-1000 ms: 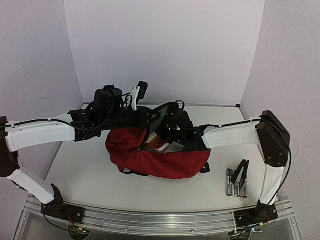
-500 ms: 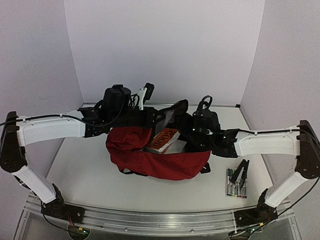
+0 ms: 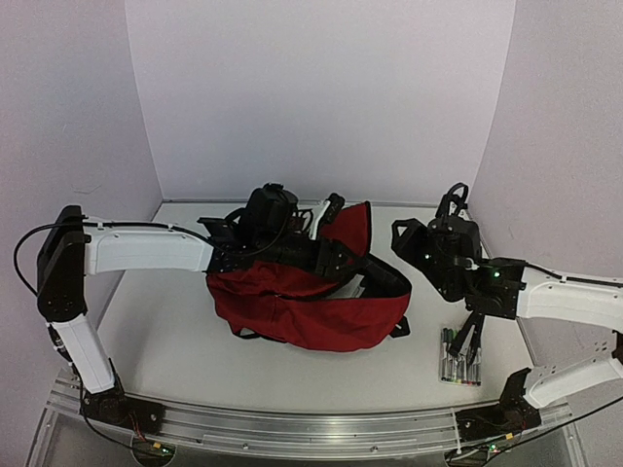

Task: Pack the student bag
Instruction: Zip the student bag at the center of the board.

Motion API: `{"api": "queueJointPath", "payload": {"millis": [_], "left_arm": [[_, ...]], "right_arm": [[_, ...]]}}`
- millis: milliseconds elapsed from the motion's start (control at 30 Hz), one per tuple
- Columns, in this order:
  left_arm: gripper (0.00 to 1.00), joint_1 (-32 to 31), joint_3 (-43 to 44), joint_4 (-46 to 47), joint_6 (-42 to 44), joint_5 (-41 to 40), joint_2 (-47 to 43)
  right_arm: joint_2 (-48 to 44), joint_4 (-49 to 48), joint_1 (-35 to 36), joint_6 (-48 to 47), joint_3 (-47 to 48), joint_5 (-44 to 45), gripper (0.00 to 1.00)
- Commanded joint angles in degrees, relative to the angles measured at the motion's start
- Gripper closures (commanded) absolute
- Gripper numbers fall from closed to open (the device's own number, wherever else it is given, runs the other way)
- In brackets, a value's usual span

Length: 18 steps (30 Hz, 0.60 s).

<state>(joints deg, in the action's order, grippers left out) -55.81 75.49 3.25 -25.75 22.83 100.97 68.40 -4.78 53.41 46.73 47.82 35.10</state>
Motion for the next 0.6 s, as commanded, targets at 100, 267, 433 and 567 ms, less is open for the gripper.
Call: {"api": "queueJointPath", "payload": {"millis": [100, 267, 433, 567], "left_arm": [[0.10, 3.1, -9.6, -2.2, -2.1, -4.5, -17.7], [0.04, 11.3, -17.4, -12.2, -7.7, -11.3, -25.9], [0.03, 25.1, -28.7, -10.8, -16.2, -6.9, -32.2], [0.02, 32.1, -36.9, -7.6, -22.2, -3.8, -33.9]], "right_arm": [[0.3, 8.2, 0.3, -20.5, 13.0, -15.2, 0.53], [7.3, 14.5, 2.4, -26.5, 22.4, -24.3, 0.60], [17.2, 19.6, 7.4, -30.7, 32.5, -28.7, 0.61], [25.9, 25.4, 11.2, -33.1, 41.6, -28.5, 0.64]]}}
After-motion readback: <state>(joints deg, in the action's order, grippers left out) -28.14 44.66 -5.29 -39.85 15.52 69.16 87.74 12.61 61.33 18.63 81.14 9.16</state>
